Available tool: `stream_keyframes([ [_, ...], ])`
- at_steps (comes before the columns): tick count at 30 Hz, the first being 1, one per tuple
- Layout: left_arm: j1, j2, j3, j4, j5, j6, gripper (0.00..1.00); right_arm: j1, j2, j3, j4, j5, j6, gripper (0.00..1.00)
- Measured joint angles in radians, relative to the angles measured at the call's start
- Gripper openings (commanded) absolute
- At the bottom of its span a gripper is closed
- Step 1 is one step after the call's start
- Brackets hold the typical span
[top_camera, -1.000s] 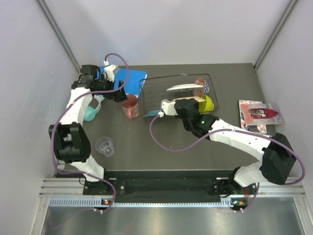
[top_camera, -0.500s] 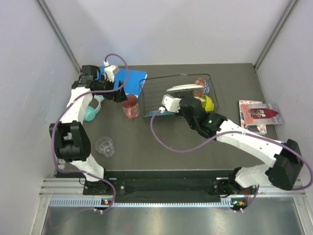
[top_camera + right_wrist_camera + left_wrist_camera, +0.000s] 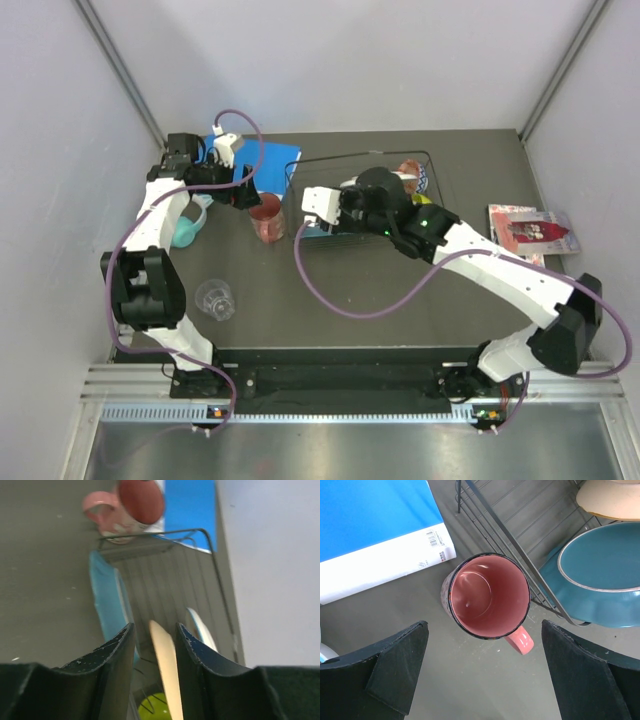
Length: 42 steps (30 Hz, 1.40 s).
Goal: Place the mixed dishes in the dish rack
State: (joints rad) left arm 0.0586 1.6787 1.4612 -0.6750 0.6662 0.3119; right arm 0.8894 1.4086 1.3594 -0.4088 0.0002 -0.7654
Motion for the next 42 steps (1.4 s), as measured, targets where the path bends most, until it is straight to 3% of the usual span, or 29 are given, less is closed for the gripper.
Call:
stream_keyframes([
  [7,0.0,0.0,0.0,0.0,-0.001,0.001,0.99,0.0,0.1,0.03,-0.11,-0.17,-0.016,0.45],
  [18,0.0,0.0,0.0,0.0,-0.001,0.001,0.99,0.001,0.119,0.026,-0.141,-0.205,-0.028,0.45],
  [24,0.0,0.0,0.0,0.0,-0.002,0.001,0.99,0.001,0.167,-0.011,-0.092,-0.154,-0.047,0.3],
  [31,0.001,0.0,0.0,0.0,-0.002,0.002,0.99,0.005,0.22,-0.011,0.0,-0.071,-0.092,0.04],
  [38,0.013,0.0,0.0,0.0,-0.002,0.005,0.99,0.011,0.25,-0.003,0.088,-0.001,-0.136,0.01],
  [42,0.021,0.0,0.0,0.0,-0.002,0.008,0.99,0.013,0.253,-0.004,0.094,0.013,-0.151,0.05],
])
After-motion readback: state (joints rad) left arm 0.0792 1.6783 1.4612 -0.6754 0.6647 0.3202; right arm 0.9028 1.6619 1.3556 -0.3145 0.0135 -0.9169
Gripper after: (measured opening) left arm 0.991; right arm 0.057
